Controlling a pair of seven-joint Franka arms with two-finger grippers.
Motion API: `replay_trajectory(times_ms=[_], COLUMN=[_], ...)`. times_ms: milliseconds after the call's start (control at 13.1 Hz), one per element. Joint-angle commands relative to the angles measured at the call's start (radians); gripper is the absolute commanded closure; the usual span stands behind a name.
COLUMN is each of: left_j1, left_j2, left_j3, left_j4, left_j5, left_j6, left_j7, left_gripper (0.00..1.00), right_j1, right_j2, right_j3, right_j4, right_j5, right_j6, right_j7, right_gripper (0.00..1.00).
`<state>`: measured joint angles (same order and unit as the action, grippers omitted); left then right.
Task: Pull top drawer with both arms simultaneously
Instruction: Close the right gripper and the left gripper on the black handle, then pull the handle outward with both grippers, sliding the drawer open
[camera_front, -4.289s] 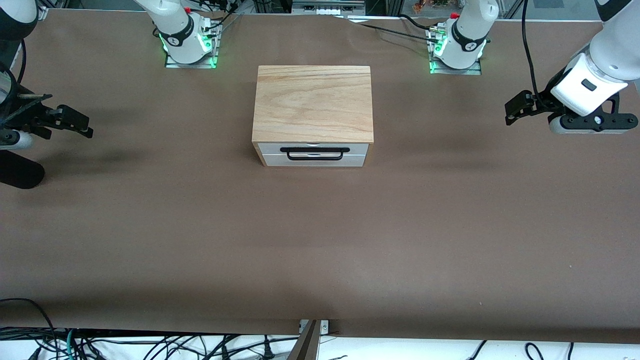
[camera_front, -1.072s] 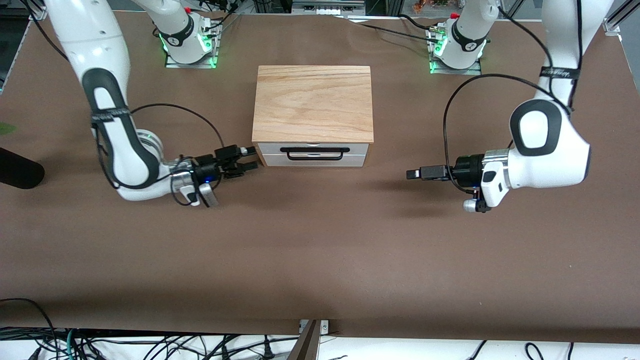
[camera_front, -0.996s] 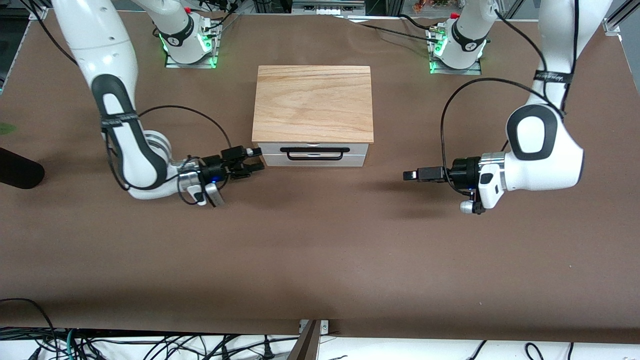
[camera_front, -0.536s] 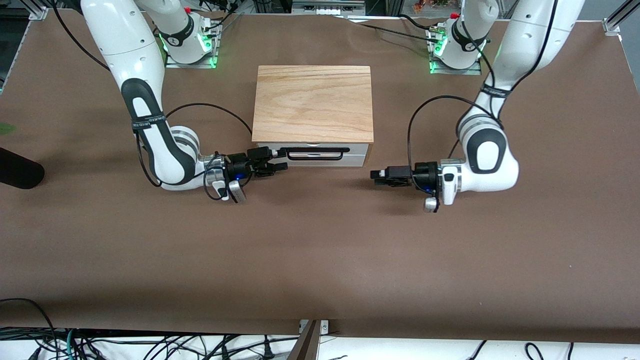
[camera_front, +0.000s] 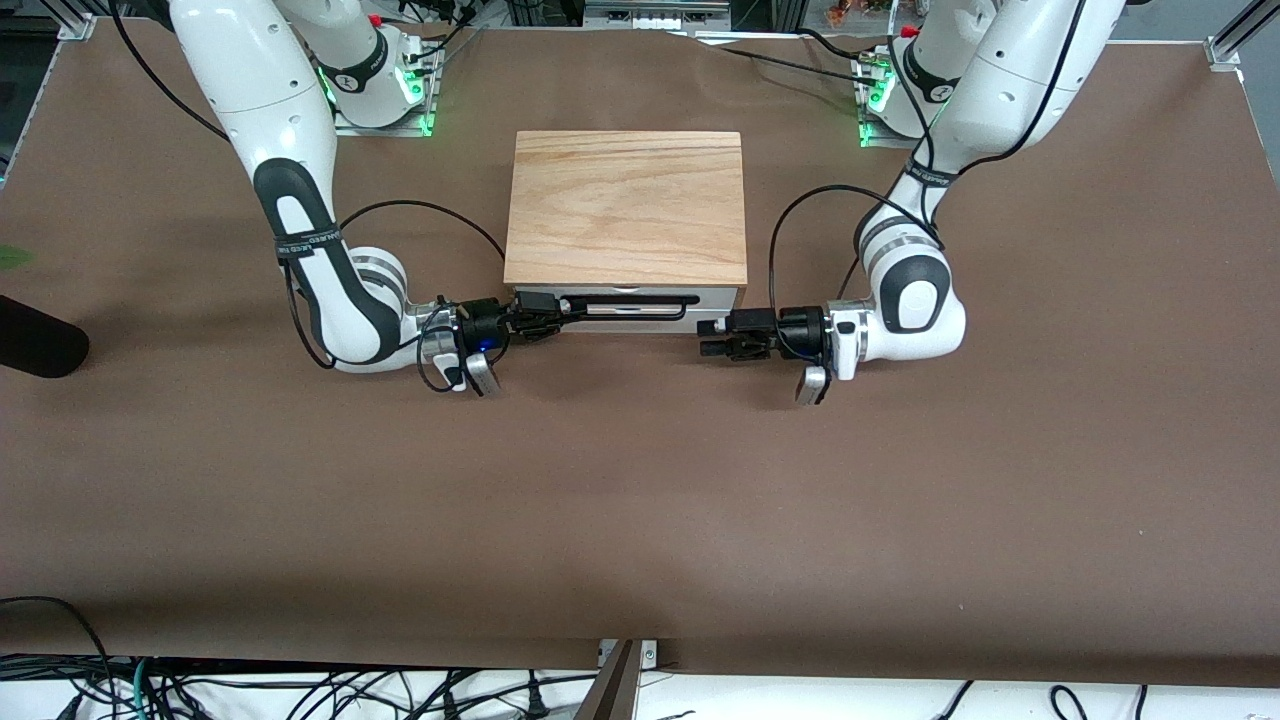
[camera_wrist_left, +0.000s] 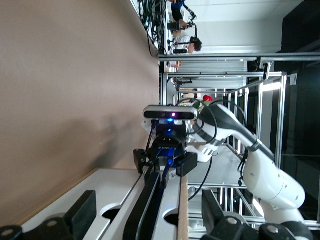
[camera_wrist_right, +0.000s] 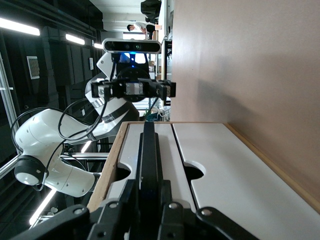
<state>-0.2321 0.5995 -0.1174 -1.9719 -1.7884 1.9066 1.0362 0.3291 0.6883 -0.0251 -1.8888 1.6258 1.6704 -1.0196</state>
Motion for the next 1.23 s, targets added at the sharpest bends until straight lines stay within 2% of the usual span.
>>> replay_trajectory(times_ms=[0, 153, 230, 306, 383, 536, 613, 766, 1149], left_j1=[-0.015, -0.013, -0.013, -0.013, -0.013, -0.012, -0.013, -0.012, -0.012], left_j2=[-0.009, -0.020, -0.020, -0.020, -0.020, -0.021, -0.020, -0.021, -0.018], left_j3=[-0.014, -0.030, -0.030, -0.030, -0.031, -0.036, -0.038, -0.059, -0.073], left_j4=[-0.042, -0.073, -0.077, -0.091, -0.096, -0.108, -0.110, -0.111, -0.111], left_j5=[-0.055, -0.057, -0.057, -0.057, -0.058, -0.058, -0.058, -0.086, -0.109], left_j6=[0.000, 0.003, 0.003, 0.003, 0.003, 0.003, 0.003, 0.005, 0.008], left_j7=[0.089, 0.102, 0.114, 0.152, 0.183, 0.189, 0.196, 0.203, 0.205], left_gripper=[0.15, 0.22, 0.30, 0.43, 0.47, 0.48, 0.54, 0.58, 0.58], right_j1=[0.004, 0.002, 0.001, 0.001, 0.001, -0.002, -0.004, -0.005, -0.007], right_j2=[-0.032, -0.032, -0.032, -0.032, -0.032, -0.032, -0.033, -0.033, -0.035], right_j3=[0.004, 0.004, 0.004, 0.004, 0.004, 0.004, 0.004, 0.004, 0.004], right_j4=[-0.032, -0.027, -0.026, -0.026, -0.026, -0.023, -0.021, -0.018, -0.018], right_j5=[0.020, 0.020, 0.020, 0.020, 0.020, 0.022, 0.022, 0.020, 0.022], right_j6=[0.006, 0.005, 0.003, 0.002, 0.003, 0.002, 0.002, 0.000, 0.000], right_j7=[-0.008, -0.007, -0.004, -0.004, -0.004, -0.004, -0.004, -0.004, -0.004], right_gripper=[0.90, 0.99, 0.99, 0.99, 1.00, 1.00, 1.00, 1.00, 1.00])
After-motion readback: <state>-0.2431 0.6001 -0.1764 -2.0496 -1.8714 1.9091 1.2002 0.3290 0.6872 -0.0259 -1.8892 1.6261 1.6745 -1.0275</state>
